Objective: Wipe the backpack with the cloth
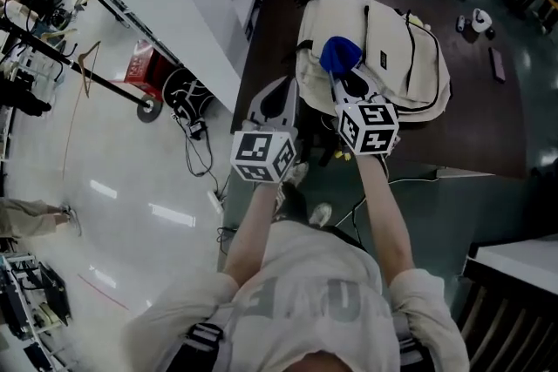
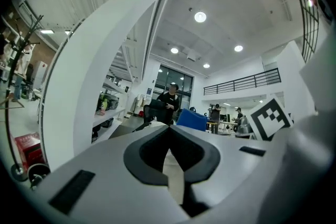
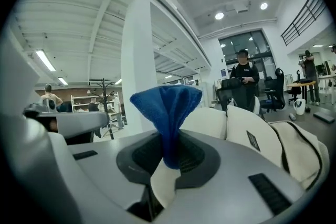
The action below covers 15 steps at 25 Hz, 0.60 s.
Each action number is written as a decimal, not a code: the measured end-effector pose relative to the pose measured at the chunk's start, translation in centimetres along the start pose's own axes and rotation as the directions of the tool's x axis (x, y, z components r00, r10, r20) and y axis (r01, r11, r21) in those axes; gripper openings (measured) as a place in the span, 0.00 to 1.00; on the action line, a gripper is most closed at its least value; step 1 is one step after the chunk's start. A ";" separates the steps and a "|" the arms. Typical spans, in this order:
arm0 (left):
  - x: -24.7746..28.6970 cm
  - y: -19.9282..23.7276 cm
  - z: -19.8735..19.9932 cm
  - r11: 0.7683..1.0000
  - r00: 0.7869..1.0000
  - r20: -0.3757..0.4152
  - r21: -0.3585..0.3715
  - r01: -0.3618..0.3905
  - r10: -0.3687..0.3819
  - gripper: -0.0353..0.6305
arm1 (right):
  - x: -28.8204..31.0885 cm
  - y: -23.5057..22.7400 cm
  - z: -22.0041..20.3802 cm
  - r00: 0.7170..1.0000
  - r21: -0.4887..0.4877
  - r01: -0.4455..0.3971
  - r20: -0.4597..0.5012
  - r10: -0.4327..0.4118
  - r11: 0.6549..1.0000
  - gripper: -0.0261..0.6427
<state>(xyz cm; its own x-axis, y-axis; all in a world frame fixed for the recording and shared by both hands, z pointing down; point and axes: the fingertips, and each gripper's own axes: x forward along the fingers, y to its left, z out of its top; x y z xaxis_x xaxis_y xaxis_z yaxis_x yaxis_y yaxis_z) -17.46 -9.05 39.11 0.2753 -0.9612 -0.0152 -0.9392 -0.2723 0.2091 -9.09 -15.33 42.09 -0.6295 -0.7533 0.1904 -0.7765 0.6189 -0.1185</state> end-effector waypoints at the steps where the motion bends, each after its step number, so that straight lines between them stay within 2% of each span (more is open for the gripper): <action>1: -0.8 -0.2 -0.1 1.000 1.000 0.001 0.001 -0.007 0.007 0.06 | -0.6 0.4 -0.6 1.000 0.000 -0.004 -0.007 0.004 1.000 0.11; 6: -3.3 -1.0 0.1 1.000 1.000 0.014 0.016 -0.026 0.026 0.06 | -2.8 1.7 -2.3 1.000 0.005 -0.014 -0.021 0.014 1.000 0.11; 15: -2.8 -2.7 1.4 0.999 0.999 0.035 0.036 0.005 -0.006 0.06 | -4.3 0.2 1.4 0.997 0.025 0.008 0.074 -0.009 1.000 0.11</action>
<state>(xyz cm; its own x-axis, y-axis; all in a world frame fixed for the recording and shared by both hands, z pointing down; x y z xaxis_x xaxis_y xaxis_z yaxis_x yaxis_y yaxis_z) -15.94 -5.65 37.24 0.2739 -0.9604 -0.0505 -0.9446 -0.2785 0.1737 -6.52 -12.26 39.90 -0.6225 -0.7735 0.1191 -0.7817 0.6075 -0.1410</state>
